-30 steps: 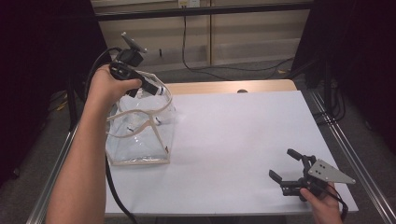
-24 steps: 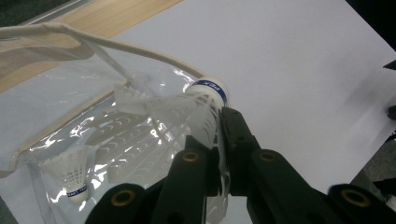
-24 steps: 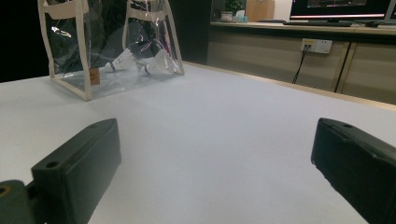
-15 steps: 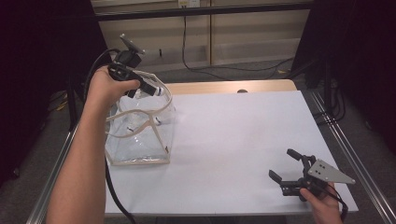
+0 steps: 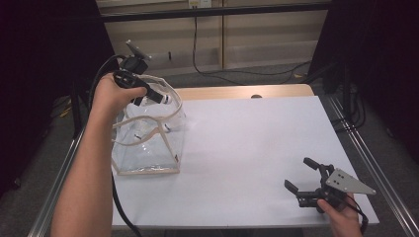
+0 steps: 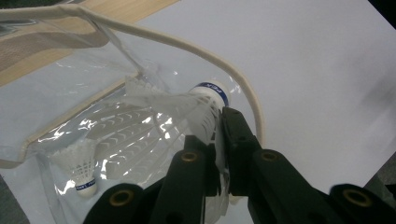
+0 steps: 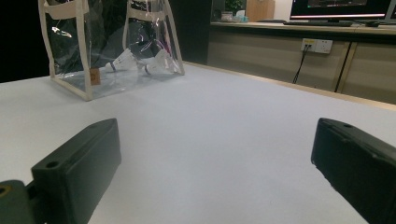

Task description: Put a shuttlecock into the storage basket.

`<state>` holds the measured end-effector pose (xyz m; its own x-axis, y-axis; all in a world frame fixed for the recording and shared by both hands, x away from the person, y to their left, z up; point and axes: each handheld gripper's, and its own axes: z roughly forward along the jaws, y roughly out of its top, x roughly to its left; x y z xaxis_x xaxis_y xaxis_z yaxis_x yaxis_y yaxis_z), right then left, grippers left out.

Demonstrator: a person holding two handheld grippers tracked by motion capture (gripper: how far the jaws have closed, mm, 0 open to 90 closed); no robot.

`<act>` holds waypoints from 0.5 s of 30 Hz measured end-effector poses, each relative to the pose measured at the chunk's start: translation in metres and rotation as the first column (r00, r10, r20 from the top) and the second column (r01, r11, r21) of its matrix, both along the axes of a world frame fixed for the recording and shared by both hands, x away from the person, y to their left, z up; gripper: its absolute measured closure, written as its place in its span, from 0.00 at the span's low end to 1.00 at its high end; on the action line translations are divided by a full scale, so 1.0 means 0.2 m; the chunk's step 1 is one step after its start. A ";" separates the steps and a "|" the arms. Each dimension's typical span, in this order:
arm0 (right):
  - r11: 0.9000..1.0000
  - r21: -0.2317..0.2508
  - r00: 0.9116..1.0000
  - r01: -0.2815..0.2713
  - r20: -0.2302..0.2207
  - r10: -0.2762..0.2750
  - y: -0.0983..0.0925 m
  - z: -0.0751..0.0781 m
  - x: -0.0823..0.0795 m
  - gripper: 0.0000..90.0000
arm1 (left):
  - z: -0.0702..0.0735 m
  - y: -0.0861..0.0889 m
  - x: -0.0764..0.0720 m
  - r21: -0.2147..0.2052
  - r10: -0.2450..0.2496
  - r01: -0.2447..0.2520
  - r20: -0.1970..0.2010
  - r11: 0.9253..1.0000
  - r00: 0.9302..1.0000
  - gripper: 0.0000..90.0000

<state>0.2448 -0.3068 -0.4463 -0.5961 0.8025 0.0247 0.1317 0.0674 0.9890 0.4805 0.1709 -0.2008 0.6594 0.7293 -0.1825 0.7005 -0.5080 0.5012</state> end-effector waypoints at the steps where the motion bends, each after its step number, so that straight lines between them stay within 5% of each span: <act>1: 1.000 0.000 1.000 0.001 0.000 -0.001 0.00 0.00 0.00 0.01 | 0.00 0.01 0.00 0.004 -0.007 0.007 -0.003 1.000 1.000 0.96; 15: 1.000 0.001 1.000 0.000 -0.005 0.000 0.00 0.00 0.00 0.01 | -0.03 0.03 0.01 0.007 0.000 0.000 -0.007 1.000 1.000 0.96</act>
